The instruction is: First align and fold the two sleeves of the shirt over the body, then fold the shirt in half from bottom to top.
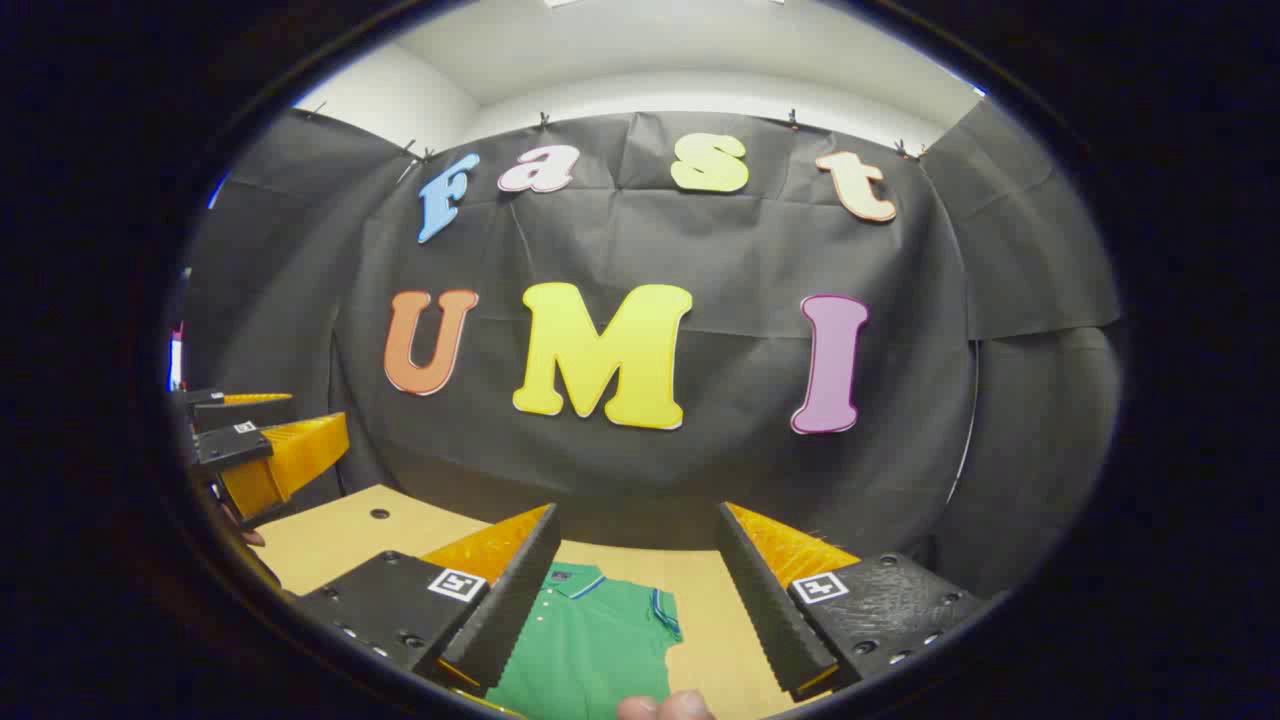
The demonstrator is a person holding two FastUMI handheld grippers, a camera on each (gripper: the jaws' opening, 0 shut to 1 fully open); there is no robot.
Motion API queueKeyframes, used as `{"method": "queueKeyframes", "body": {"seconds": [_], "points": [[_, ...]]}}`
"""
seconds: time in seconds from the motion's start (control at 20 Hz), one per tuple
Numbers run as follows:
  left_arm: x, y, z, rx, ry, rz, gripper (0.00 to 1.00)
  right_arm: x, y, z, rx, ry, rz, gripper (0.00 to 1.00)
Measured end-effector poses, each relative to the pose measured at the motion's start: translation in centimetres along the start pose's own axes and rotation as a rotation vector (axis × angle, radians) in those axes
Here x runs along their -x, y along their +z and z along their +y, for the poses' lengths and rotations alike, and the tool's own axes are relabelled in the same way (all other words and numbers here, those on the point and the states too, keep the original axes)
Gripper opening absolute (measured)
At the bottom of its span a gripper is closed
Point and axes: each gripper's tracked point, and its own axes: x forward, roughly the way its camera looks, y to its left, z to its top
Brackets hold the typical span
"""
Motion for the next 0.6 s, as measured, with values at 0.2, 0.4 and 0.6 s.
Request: {"method": "queueKeyframes", "body": {"seconds": [0.2,0.4,0.6], "points": [[-0.2,0.0,-0.1,-0.003,0.001,0.005,1.0,-0.1,-0.5,0.0,0.005,0.006,0.015,0.95],[-0.2,-0.3,0.0,-0.004,-0.001,0.012,1.0,-0.1,-0.8,-0.3,0.003,-0.001,0.028,0.95],[-0.3,-0.5,0.2,-0.006,0.004,0.022,1.0,-0.1,-1.2,-0.4,-0.001,-0.004,0.046,0.95]]}}
